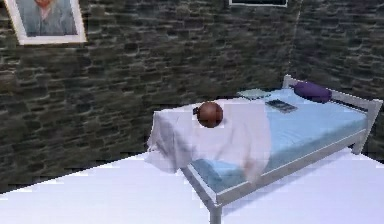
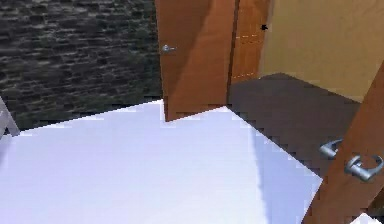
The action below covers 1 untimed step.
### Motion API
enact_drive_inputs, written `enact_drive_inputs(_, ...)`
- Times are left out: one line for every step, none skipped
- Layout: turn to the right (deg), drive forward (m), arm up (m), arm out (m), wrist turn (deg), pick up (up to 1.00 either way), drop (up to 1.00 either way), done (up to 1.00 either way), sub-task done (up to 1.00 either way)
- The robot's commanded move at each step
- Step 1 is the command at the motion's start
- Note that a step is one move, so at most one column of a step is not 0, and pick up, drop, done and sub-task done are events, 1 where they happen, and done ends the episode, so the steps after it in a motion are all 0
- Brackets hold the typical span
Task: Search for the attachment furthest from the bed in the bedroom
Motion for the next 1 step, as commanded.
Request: enact_drive_inputs(27.0, 0.0, 0.0, 0.0, 0.0, 0.0, 0.0, 0.0, 0.0)
